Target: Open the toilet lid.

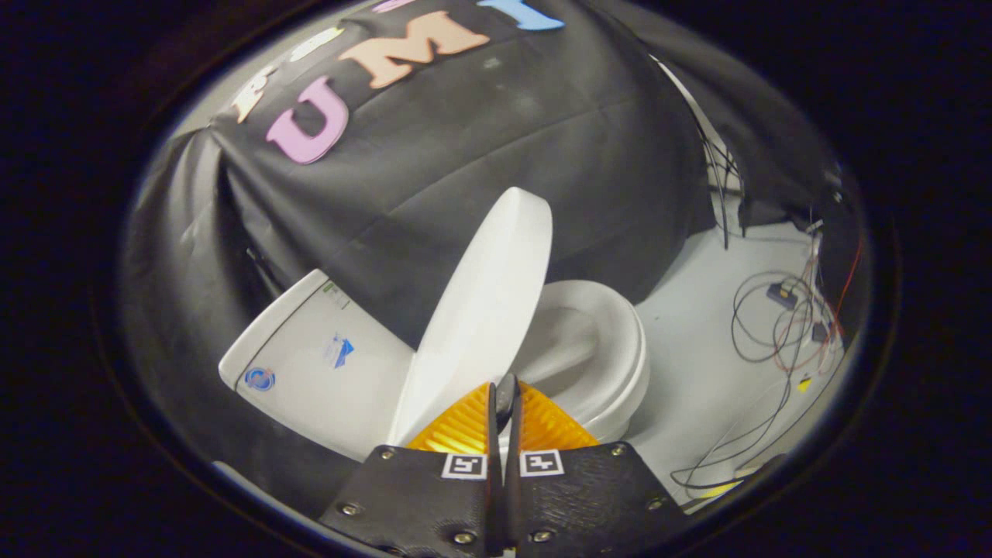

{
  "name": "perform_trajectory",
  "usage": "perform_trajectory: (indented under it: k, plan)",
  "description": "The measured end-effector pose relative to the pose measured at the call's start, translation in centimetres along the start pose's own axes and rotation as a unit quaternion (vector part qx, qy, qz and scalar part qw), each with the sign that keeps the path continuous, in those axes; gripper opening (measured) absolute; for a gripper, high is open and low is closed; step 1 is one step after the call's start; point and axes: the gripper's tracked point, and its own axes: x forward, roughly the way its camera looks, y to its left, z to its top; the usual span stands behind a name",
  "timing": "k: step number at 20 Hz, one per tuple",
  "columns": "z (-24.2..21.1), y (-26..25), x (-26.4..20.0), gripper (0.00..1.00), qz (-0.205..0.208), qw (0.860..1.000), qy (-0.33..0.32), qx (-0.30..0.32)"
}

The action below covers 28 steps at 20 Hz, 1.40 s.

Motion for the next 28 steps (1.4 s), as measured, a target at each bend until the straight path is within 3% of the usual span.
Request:
perform_trajectory:
  k: [28]
  plan:
    - [3.3, 14.3, -3.2, 0.02, 0.014, 0.984, -0.084, -0.157]
